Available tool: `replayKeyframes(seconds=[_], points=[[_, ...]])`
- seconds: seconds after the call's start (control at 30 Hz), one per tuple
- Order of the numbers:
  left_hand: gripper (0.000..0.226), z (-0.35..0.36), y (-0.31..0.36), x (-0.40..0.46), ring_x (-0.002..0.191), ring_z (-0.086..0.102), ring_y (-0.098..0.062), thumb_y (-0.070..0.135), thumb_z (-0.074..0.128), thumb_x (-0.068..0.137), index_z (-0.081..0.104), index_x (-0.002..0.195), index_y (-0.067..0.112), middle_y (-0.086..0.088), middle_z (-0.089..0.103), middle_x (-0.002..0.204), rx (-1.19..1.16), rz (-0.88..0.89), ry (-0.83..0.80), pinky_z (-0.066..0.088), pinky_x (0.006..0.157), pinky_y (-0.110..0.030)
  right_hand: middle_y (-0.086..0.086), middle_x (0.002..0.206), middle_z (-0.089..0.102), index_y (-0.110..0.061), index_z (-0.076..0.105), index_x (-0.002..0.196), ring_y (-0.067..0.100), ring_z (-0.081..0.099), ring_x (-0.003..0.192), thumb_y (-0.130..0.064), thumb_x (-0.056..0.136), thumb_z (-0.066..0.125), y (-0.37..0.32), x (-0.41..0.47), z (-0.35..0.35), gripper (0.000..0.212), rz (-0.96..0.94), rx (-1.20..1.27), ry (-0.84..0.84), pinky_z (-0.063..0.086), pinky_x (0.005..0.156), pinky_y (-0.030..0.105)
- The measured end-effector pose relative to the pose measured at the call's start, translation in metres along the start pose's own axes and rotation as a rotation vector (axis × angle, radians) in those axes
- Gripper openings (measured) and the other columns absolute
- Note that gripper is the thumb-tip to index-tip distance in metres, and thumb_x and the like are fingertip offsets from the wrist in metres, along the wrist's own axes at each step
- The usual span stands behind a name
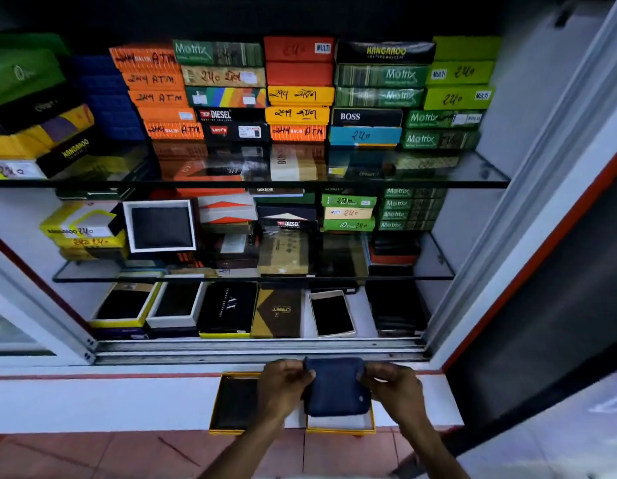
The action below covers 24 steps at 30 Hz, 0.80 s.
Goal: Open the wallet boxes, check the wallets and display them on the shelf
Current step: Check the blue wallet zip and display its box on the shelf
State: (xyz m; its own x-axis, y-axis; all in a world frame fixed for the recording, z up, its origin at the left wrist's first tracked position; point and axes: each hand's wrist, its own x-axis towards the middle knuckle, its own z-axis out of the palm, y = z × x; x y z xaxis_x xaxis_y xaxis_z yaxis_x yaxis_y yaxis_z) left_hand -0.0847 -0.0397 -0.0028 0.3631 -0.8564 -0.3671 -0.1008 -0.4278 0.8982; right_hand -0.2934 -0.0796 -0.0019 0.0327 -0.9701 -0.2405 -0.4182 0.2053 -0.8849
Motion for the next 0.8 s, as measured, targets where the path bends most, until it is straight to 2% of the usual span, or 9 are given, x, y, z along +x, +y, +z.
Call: replayKeyframes(seconds=[0.07, 0.13, 0.23, 0.3, 0.4, 0.47, 0.53, 0.63, 0.8], points=[[0.009, 0.008, -0.015, 0.003, 0.068, 0.071, -0.021, 0.023, 0.079, 0.07, 0.077, 0.065, 0.016, -0.005, 0.077, 0.07, 0.114, -0.007, -0.044, 0.059, 0.074, -0.05, -0.031, 0.058, 0.069, -0.045, 0.074, 0.061, -0.012, 0.068, 0.065, -0.023, 0.075, 0.08, 0.013, -0.003, 0.005, 0.027, 0.038, -0.113, -0.001, 0.055, 0.071, 0.013], [0.024, 0.015, -0.025, 0.004, 0.076, 0.07, -0.015, 0.032, 0.076, 0.071, 0.077, 0.078, 0.01, -0.003, 0.078, 0.08, 0.206, -0.004, -0.097, 0.058, 0.079, -0.042, -0.028, 0.061, 0.067, -0.038, 0.078, 0.074, -0.009, 0.067, 0.069, -0.021, 0.075, 0.08, 0.022, -0.003, 0.01, 0.017, 0.061, -0.181, 0.026, 0.044, 0.063, 0.0], [0.029, 0.021, -0.028, 0.0, 0.086, 0.061, -0.014, 0.032, 0.074, 0.079, 0.07, 0.094, 0.008, 0.006, 0.067, 0.087, 0.244, -0.069, -0.074, 0.049, 0.074, -0.028, -0.005, 0.091, 0.072, -0.016, 0.076, 0.098, 0.018, 0.07, 0.094, -0.026, 0.075, 0.08, 0.036, -0.001, 0.018, 0.026, 0.139, -0.21, 0.105, 0.046, 0.08, 0.016], [0.031, 0.024, -0.025, -0.001, 0.08, 0.062, -0.019, 0.036, 0.071, 0.08, 0.064, 0.085, 0.006, 0.0, 0.065, 0.08, 0.294, -0.142, -0.081, 0.046, 0.066, -0.031, 0.002, 0.104, 0.075, -0.014, 0.074, 0.104, 0.021, 0.068, 0.095, -0.032, 0.08, 0.075, 0.038, -0.001, 0.021, 0.03, 0.17, -0.232, 0.048, 0.047, 0.085, 0.024], [0.021, 0.026, -0.02, 0.0, 0.075, 0.064, -0.015, 0.033, 0.067, 0.081, 0.065, 0.073, 0.015, -0.003, 0.068, 0.079, 0.32, -0.188, -0.1, 0.047, 0.061, -0.026, 0.003, 0.104, 0.077, -0.014, 0.076, 0.101, 0.017, 0.068, 0.083, -0.027, 0.087, 0.069, 0.033, -0.002, 0.017, 0.021, 0.185, -0.181, 0.001, 0.053, 0.074, 0.024], [0.013, 0.021, -0.012, -0.004, 0.075, 0.063, -0.008, 0.028, 0.065, 0.083, 0.071, 0.082, 0.016, 0.0, 0.071, 0.086, 0.29, -0.145, -0.074, 0.048, 0.062, -0.021, 0.0, 0.103, 0.076, -0.015, 0.076, 0.101, 0.018, 0.069, 0.088, -0.025, 0.087, 0.069, 0.023, -0.005, 0.013, 0.019, 0.159, -0.14, 0.018, 0.056, 0.078, 0.028], [0.011, 0.017, 0.003, -0.012, 0.077, 0.064, -0.006, 0.023, 0.067, 0.084, 0.074, 0.088, 0.017, 0.001, 0.074, 0.09, 0.233, -0.059, 0.017, 0.045, 0.061, -0.015, -0.003, 0.099, 0.077, -0.019, 0.077, 0.099, 0.016, 0.07, 0.091, -0.025, 0.084, 0.071, 0.006, -0.008, 0.005, 0.017, 0.13, -0.088, 0.066, 0.055, 0.087, 0.031], [0.005, 0.005, 0.042, -0.032, 0.075, 0.062, 0.002, 0.019, 0.069, 0.083, 0.069, 0.086, 0.023, 0.011, 0.071, 0.084, 0.109, 0.086, 0.189, 0.042, 0.058, -0.006, -0.005, 0.089, 0.078, -0.023, 0.076, 0.093, 0.011, 0.073, 0.08, -0.024, 0.081, 0.072, -0.029, -0.013, -0.01, 0.013, 0.076, 0.026, 0.139, 0.059, 0.081, 0.034], [0.019, -0.013, 0.112, -0.045, 0.075, 0.065, 0.011, 0.016, 0.067, 0.085, 0.07, 0.103, 0.021, 0.017, 0.069, 0.086, -0.052, 0.322, 0.313, 0.049, 0.062, -0.005, -0.014, 0.081, 0.073, -0.023, 0.071, 0.09, -0.013, 0.067, 0.066, -0.009, 0.084, 0.071, -0.106, -0.011, -0.029, 0.015, -0.157, 0.247, 0.179, 0.053, 0.065, 0.009]])
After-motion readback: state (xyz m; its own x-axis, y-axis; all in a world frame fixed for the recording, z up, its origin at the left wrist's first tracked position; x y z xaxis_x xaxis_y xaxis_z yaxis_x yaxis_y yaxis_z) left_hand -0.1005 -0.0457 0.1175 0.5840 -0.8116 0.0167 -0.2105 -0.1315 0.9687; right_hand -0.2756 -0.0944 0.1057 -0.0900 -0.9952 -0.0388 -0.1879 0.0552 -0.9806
